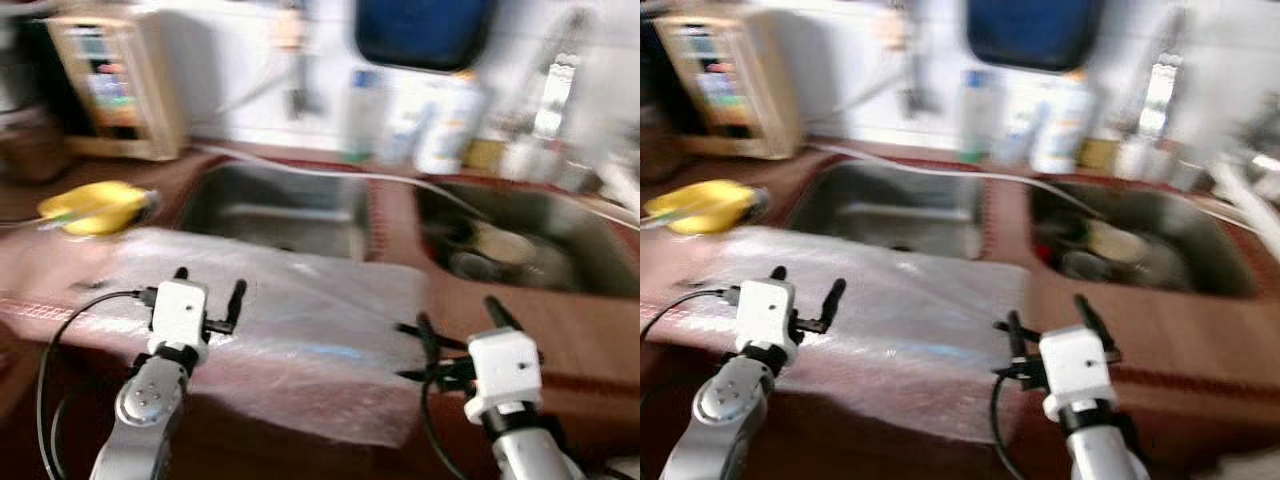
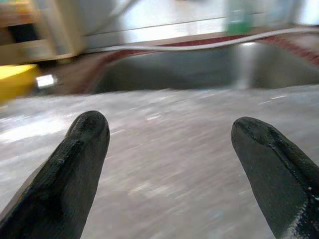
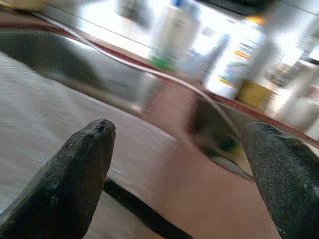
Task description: Kitchen organization
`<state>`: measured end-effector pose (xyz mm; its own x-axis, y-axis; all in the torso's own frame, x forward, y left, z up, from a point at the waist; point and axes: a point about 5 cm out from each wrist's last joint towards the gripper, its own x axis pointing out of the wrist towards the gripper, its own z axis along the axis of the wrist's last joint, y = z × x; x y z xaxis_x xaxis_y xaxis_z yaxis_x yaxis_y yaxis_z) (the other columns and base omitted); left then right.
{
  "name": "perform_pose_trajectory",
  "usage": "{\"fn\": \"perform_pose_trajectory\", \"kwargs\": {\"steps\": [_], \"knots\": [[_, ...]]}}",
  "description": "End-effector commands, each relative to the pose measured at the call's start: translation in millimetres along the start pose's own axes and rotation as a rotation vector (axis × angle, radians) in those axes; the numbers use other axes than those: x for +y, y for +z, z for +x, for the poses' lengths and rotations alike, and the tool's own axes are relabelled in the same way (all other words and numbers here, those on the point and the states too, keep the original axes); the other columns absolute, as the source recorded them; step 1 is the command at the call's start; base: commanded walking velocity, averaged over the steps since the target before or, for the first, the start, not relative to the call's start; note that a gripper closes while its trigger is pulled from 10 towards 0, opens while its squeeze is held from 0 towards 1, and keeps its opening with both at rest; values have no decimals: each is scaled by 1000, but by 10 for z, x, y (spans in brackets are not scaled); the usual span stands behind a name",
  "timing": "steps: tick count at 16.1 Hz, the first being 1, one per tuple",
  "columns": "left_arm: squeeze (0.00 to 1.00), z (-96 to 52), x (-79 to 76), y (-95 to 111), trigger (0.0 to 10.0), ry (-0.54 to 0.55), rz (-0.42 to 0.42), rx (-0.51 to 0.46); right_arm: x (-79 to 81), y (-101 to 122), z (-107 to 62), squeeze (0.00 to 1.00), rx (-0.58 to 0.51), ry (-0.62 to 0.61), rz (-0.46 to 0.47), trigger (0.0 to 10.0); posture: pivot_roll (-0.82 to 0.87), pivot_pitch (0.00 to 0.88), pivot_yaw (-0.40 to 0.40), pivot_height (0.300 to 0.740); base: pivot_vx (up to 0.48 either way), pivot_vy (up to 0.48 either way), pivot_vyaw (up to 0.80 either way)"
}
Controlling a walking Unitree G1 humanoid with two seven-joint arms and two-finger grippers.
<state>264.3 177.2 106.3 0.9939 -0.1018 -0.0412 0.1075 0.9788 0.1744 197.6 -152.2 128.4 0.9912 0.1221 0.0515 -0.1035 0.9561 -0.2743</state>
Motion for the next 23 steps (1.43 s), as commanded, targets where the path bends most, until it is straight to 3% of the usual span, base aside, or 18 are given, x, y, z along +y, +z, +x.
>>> {"fn": "perform_pose_trajectory", "kwargs": {"steps": [1,9,13,23], "knots": [[0,0,22,9,10000,14,12,-3,3,32,12,0,-16,0,-2,10000,80,0,-20,740,0,0,763],[0,79,-52,111,10000,-22,-31,-54,11,36,24,0,-19,-4,13,10000,81,0,-22,740,0,0,80],[0,50,24,92,10000,12,-73,-49,2,63,34,0,-34,4,-8,10000,85,0,-30,740,0,0,0],[0,50,8,78,10000,-2,-61,-41,29,47,24,0,-28,17,-2,10000,86,0,-29,740,0,0,610]]}}
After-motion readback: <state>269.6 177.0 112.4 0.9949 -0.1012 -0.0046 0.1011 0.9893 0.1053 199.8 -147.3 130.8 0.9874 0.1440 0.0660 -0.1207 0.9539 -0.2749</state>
